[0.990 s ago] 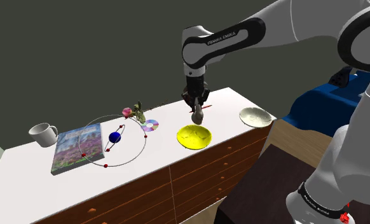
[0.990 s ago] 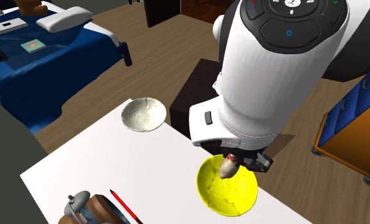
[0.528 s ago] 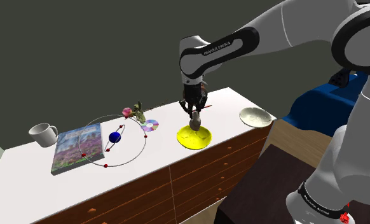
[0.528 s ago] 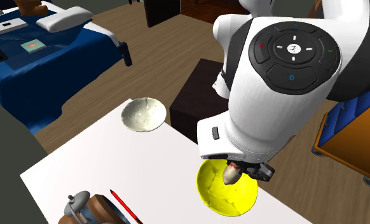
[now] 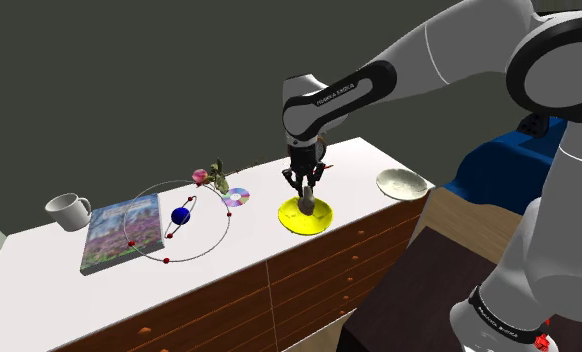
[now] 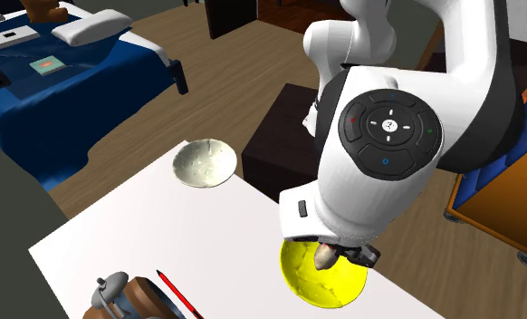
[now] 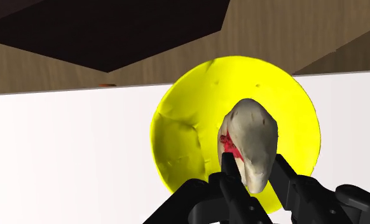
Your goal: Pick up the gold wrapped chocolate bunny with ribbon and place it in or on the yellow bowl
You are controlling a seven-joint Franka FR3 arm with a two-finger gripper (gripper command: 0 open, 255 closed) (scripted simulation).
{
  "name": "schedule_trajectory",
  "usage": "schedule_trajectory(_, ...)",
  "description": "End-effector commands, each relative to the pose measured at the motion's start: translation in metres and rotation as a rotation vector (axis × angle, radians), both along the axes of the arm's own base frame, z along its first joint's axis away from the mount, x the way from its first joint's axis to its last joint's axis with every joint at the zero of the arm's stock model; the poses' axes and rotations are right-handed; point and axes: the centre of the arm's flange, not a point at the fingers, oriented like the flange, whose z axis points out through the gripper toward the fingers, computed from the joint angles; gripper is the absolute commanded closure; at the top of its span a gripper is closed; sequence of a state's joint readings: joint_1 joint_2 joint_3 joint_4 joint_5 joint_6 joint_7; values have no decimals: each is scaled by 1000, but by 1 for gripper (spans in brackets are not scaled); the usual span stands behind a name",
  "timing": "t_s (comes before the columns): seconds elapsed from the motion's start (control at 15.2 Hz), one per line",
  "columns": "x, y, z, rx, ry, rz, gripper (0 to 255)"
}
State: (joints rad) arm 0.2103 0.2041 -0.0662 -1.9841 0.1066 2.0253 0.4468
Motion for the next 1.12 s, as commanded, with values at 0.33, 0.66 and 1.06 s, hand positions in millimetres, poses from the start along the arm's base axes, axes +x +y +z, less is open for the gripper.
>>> schedule_trajectory(0.33, -1, 0, -20, 0, -1, 0, 255)
schedule_trajectory(0.66, -1, 0, -20, 0, -1, 0, 0)
schedule_trajectory(1.06, 1, -1, -7, 0, -1, 0, 0)
